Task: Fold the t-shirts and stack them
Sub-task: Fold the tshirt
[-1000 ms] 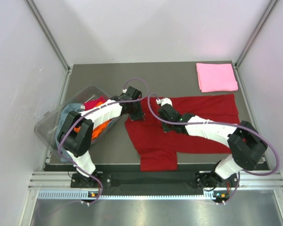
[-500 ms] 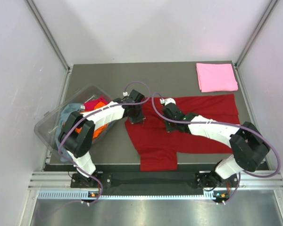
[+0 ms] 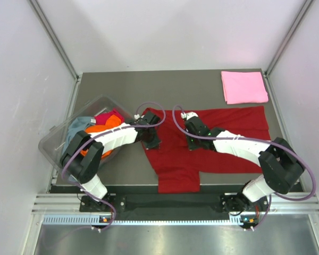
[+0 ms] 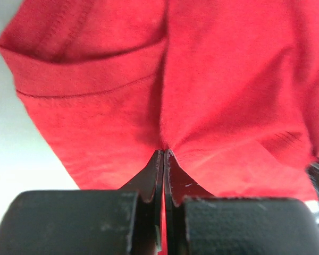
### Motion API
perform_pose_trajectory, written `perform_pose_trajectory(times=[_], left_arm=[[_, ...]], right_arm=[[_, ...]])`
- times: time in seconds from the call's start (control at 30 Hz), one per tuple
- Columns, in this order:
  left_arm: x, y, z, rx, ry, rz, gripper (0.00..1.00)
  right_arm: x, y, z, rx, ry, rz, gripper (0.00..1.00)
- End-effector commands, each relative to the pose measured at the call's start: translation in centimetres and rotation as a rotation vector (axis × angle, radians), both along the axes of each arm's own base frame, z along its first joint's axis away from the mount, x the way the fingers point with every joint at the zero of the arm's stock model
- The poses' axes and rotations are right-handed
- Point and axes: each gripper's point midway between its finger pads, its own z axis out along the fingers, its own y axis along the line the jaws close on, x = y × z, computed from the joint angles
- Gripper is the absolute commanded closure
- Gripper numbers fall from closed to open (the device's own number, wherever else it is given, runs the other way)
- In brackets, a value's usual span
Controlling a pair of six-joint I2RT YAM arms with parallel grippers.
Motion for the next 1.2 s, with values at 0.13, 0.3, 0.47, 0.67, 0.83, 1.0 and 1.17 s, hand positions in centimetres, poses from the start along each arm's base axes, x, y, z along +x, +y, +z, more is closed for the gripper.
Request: perform_pose_trajectory(times=[0.13,0.3,0.47,0.67,0.83,1.0,1.17], left_arm=[[1.1,-1.5,3.1,-0.105,-0.074,0.024,1.00],[0.5,-1.0,2.4,-0.087,-0.063,0.020,1.00],[1.0,0.2,2.2,-0.011,-0.079,0.025,1.00],[1.2,0.6,2.3,0.018,-0.089,0.018,1.00],[1.4,0.4,3.2,0.015,-0.097,0.008,1.00],[1.1,0.6,3.3,0.035,-0.081,-0.017,1.00],[0.3,1.1,2.1,0.056,-0.051,-0.015,1.00]], right_arm=[[0.5,0.5,1.2,0.054,-0.039,0.010,0.96],[0.4,0.2,0.9,0.049,-0.029,0.004,0.96],[0.1,-0.5,0.7,0.031,-0.015,-0.009,0.96],[0.5,-0.5,0.8,0.026,-0.022,-0.008,0.96],[0.5,-0.6,0.8,0.019,-0.019,-0.005,0.96],[0.4,-0.3,0.8,0.030,-0.008,0.000,0.95],[0.2,-0.3,0.7,0.034,0.003,0.001,0.95]])
